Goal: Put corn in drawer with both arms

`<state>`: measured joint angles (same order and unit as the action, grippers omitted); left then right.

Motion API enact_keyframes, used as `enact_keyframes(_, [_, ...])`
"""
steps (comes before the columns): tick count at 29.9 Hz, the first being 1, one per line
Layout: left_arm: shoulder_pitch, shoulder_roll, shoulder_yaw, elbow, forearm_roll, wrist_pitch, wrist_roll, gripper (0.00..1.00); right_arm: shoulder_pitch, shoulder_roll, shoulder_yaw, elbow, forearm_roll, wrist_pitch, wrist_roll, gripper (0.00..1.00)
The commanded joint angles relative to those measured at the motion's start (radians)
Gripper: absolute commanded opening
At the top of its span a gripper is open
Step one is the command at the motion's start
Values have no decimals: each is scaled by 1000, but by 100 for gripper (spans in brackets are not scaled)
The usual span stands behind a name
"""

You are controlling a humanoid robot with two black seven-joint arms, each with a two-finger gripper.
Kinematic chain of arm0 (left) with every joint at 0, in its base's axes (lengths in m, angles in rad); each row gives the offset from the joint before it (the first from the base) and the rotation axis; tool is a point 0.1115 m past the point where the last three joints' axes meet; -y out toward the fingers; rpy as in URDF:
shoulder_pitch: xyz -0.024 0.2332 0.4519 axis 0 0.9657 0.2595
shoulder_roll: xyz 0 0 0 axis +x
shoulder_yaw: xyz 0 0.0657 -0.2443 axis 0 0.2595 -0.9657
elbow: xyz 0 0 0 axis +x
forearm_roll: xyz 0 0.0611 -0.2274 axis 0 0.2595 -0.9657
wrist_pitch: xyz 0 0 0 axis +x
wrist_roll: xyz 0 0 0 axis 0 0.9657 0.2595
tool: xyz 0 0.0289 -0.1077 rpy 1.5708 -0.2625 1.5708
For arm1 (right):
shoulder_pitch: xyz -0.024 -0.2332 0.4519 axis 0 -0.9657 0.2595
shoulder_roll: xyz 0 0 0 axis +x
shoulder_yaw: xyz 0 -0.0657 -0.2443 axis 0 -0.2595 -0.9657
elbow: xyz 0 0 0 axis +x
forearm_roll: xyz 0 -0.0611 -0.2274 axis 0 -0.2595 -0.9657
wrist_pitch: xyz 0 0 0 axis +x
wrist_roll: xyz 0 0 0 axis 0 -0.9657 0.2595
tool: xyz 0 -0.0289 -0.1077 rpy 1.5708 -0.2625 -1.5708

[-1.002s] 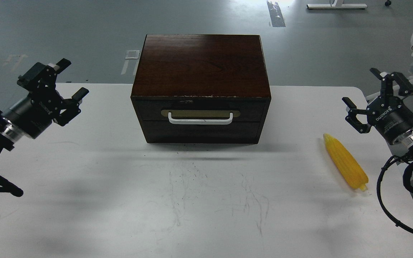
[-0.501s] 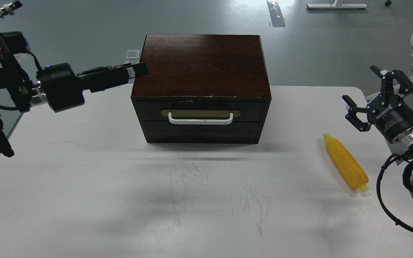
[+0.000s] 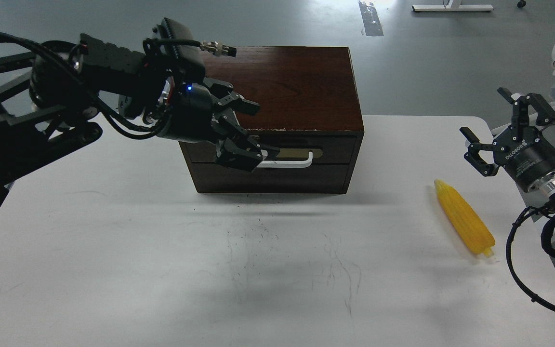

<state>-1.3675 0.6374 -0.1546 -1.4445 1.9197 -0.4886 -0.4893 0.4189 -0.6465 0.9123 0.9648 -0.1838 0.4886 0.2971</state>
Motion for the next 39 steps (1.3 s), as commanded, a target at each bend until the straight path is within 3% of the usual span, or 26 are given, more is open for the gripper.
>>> enact_keyframes(1, [-86, -80, 85, 27, 60, 0, 1, 99, 0, -1, 2, 0, 0, 0, 0, 100])
enact_keyframes(12, [-163, -223, 260, 167, 225, 0, 1, 99, 0, -8, 3, 2, 0, 0, 0, 100])
enact_keyframes(39, [-153, -291, 372, 208, 262, 0, 1, 99, -3, -30, 3, 5, 1, 0, 5, 100])
